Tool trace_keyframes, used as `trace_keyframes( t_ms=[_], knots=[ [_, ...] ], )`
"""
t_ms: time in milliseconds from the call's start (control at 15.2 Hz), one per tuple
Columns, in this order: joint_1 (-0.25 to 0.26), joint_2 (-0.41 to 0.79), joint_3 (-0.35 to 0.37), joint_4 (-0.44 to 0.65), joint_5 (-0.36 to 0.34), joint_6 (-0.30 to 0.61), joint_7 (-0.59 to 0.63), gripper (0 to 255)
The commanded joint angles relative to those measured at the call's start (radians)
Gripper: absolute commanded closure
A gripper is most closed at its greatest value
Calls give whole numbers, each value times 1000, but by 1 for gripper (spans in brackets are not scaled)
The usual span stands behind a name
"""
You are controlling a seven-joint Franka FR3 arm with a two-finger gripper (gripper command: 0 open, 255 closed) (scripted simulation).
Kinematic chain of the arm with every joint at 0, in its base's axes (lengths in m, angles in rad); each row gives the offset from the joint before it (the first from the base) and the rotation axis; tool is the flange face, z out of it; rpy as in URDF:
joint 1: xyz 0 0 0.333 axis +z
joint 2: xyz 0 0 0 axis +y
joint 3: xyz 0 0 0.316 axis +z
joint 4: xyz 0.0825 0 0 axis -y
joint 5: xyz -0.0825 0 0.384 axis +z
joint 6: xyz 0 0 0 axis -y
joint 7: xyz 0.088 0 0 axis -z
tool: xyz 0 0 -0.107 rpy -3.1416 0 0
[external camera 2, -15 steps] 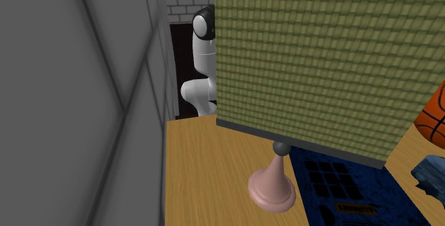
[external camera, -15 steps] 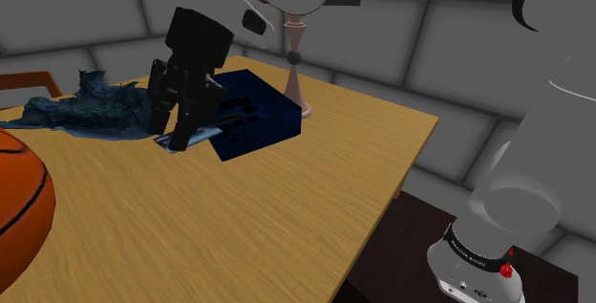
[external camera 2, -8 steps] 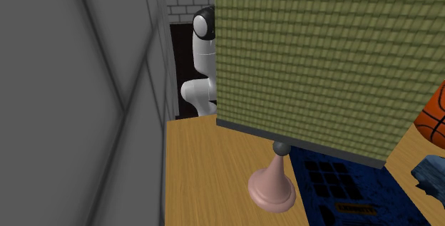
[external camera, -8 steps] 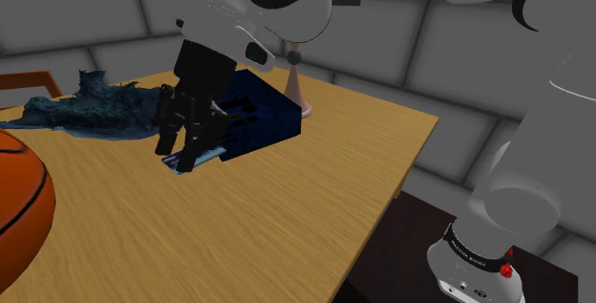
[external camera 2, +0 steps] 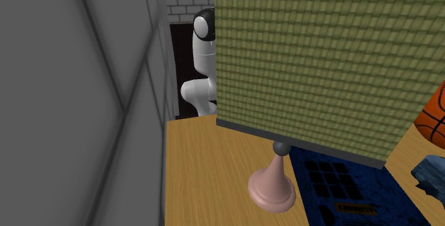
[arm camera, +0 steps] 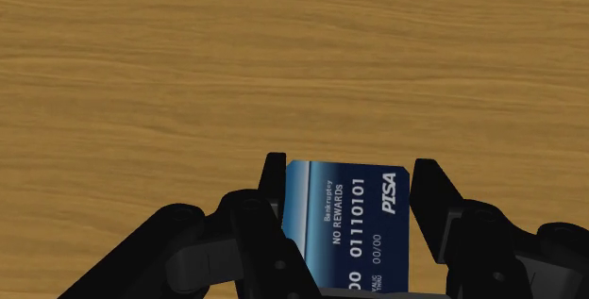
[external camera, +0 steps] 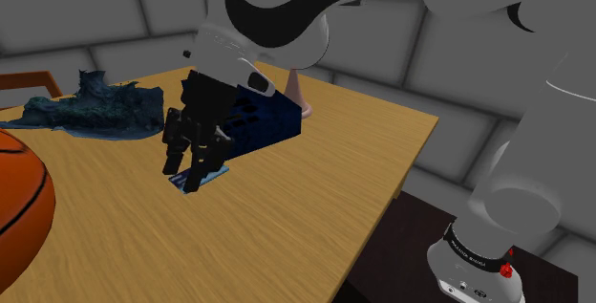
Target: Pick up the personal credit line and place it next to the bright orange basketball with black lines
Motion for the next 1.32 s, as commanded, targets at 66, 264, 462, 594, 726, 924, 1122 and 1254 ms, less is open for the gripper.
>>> trace_keyframes(
  t_ms=[66,264,462,594,726,924,1122,1254],
  knots=[
    [4,13,4,-29,5,38,-16,255],
    [7,24,7,-49,9,67,-29,255],
    [7,24,7,-49,9,67,-29,255],
    [7,24,7,-49,9,67,-29,255],
    [7,24,7,-49,9,66,-29,255],
    [7,24,7,-49,9,66,-29,0],
    [7,24,7,-49,9,66,-29,0],
    [-14,-26,-12,-37,32,-3,-43,0]
  ],
)
